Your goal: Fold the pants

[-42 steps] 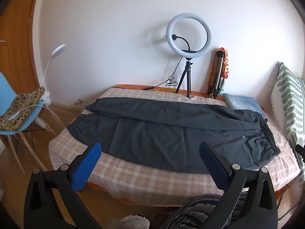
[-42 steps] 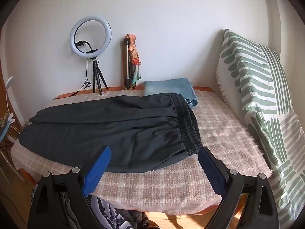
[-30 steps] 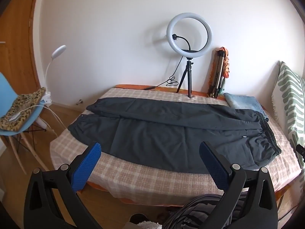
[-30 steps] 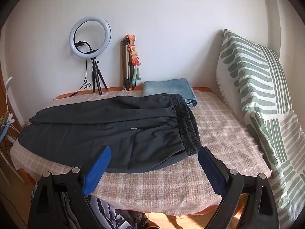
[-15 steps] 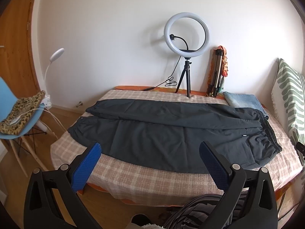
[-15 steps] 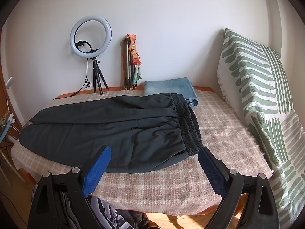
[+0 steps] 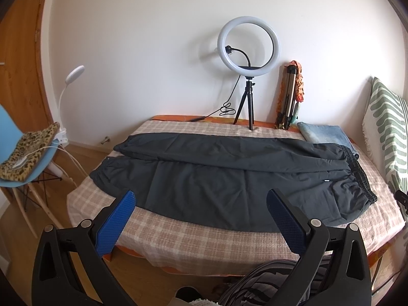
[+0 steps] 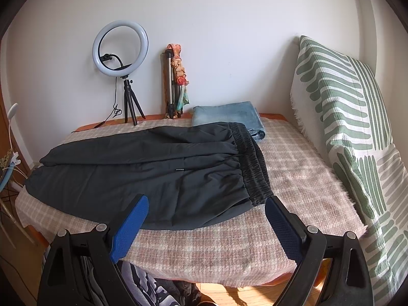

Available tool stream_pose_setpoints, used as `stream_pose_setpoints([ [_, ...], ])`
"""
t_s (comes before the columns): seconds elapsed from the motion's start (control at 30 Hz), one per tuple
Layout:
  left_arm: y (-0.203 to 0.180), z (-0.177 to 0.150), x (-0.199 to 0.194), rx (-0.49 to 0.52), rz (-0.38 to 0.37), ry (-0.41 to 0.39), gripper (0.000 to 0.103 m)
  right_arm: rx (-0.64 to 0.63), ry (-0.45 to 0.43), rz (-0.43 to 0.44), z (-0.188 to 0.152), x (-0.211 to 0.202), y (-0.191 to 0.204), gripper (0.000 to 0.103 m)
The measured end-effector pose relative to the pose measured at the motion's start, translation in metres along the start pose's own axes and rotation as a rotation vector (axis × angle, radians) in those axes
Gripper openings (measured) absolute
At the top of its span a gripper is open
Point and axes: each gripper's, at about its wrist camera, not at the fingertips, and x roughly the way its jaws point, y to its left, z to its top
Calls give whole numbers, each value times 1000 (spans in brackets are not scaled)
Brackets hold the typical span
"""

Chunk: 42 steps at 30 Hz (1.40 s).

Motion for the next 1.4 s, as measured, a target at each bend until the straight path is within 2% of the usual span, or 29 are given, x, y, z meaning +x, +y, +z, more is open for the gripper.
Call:
stream_pose_setpoints([
  [1.4, -1, -5, 5, 6, 0, 9, 103, 7, 13, 7, -3, 3, 1, 94],
])
